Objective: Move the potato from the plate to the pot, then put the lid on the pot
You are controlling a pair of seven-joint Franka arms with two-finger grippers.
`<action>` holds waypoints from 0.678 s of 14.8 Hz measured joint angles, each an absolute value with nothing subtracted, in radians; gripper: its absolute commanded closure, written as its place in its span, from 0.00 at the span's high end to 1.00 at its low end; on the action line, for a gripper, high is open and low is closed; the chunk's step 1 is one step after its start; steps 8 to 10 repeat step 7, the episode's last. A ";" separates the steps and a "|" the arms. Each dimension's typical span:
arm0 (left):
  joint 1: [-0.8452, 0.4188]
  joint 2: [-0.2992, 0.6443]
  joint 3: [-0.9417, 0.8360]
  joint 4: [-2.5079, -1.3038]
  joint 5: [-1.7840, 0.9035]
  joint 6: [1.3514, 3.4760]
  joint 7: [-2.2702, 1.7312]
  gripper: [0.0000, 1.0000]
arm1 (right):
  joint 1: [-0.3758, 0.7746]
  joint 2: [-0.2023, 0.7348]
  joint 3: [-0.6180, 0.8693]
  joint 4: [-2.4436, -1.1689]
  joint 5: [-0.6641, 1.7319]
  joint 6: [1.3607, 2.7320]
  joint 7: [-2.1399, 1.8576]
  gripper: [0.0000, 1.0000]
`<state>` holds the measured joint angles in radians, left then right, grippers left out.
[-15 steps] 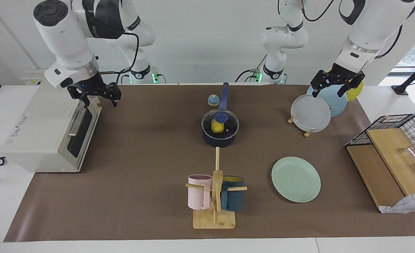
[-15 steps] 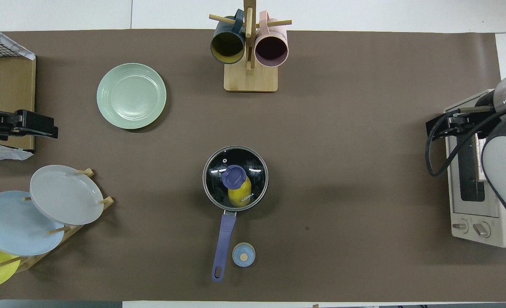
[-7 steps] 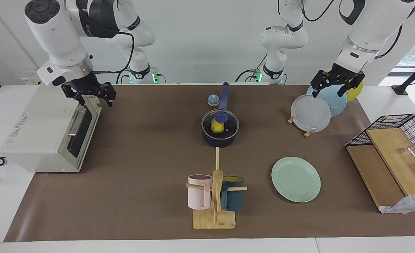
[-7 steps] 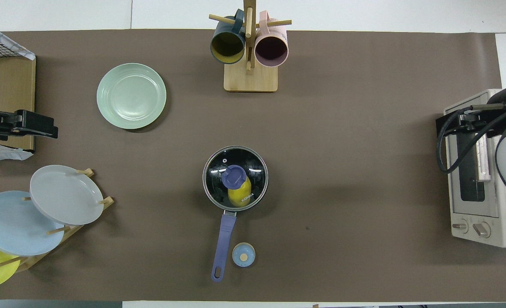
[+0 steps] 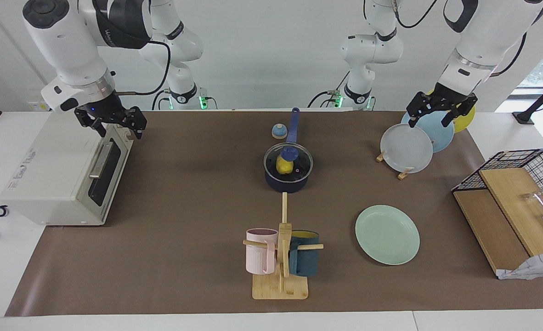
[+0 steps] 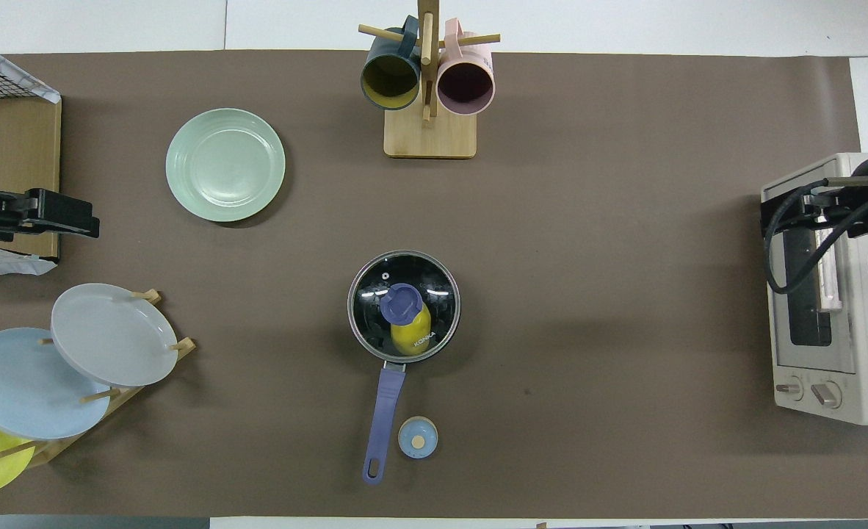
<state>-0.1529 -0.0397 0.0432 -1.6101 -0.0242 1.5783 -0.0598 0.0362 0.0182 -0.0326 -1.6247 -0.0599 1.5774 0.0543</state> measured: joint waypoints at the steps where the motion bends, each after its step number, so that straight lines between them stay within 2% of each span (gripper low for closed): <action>1: -0.153 -0.040 0.043 -1.610 -0.024 1.578 -0.060 1.00 | 0.036 0.018 -0.032 -1.625 -0.057 1.577 0.054 1.00; 10: -0.153 -0.040 0.043 -1.610 -0.024 1.578 -0.060 1.00 | 0.031 0.012 -0.043 -1.625 -0.053 1.577 -0.012 1.00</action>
